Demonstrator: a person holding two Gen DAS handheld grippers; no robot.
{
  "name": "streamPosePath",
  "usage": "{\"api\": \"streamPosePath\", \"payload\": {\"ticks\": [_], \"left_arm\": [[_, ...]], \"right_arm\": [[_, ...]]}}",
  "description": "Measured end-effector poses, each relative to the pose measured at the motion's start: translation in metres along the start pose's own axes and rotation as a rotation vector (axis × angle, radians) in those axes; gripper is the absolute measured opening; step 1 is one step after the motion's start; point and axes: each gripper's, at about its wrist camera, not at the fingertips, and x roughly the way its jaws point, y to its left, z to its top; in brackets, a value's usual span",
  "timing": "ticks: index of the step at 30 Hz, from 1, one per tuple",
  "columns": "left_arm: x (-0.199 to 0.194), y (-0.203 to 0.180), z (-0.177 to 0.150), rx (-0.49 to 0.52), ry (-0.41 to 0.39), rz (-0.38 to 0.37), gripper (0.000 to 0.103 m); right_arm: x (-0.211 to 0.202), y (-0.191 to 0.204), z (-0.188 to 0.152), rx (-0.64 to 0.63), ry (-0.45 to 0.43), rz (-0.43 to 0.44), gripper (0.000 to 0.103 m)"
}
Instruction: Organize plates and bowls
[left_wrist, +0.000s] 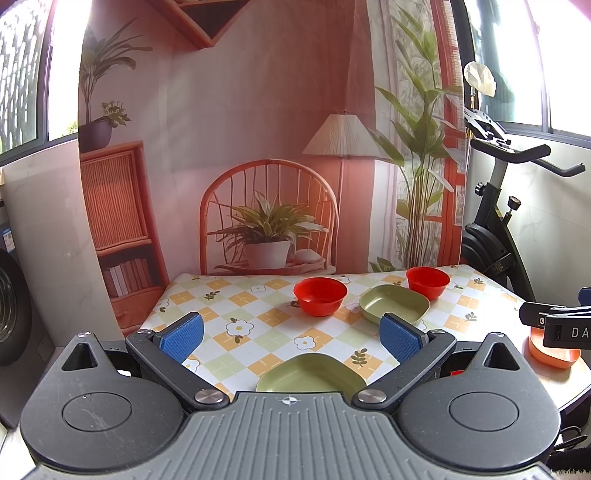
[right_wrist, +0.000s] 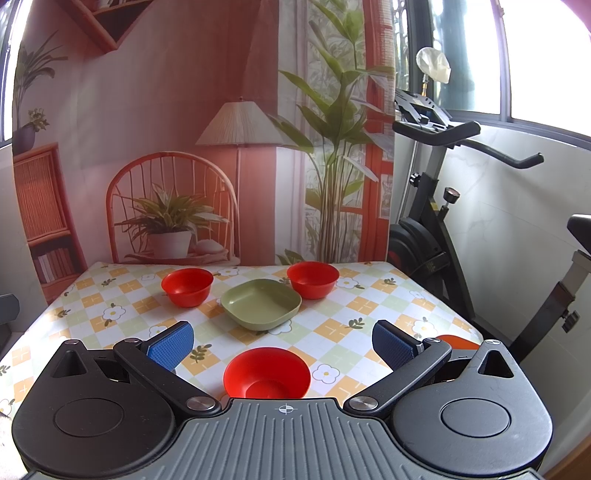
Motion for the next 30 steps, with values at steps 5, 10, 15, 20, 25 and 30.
{"api": "streamPosePath", "payload": {"ticks": [5, 10, 15, 20, 25, 30], "left_arm": [[0.0, 0.0001, 0.0, 0.0, 0.0, 0.0, 0.102], [0.0001, 0.0001, 0.0001, 0.0, 0.0, 0.0, 0.102], [0.0, -0.0004, -0.0024, -0.001, 0.004, 0.0, 0.102], [-0.0003, -0.0008, -0.0035, -0.001, 0.005, 0.001, 0.102], [0.0016, -0.0007, -0.0031, -0.007, 0.021, 0.005, 0.102], [0.0059, 0.0037, 0.0022, -0.023, 0.049, -0.004, 0.102]], "right_arm": [[0.0001, 0.0002, -0.0001, 0.0, 0.0, 0.0, 0.103], [0.0004, 0.0003, 0.0001, 0.0, 0.001, 0.0, 0.103], [0.0009, 0.0006, 0.0011, 0.0, 0.001, 0.0, 0.103], [0.0017, 0.0009, 0.0027, 0.0, 0.003, 0.001, 0.103], [0.0012, 0.0011, 0.0041, 0.001, 0.005, 0.001, 0.103], [0.0038, 0.002, 0.0088, -0.018, -0.007, 0.033, 0.103]]}}
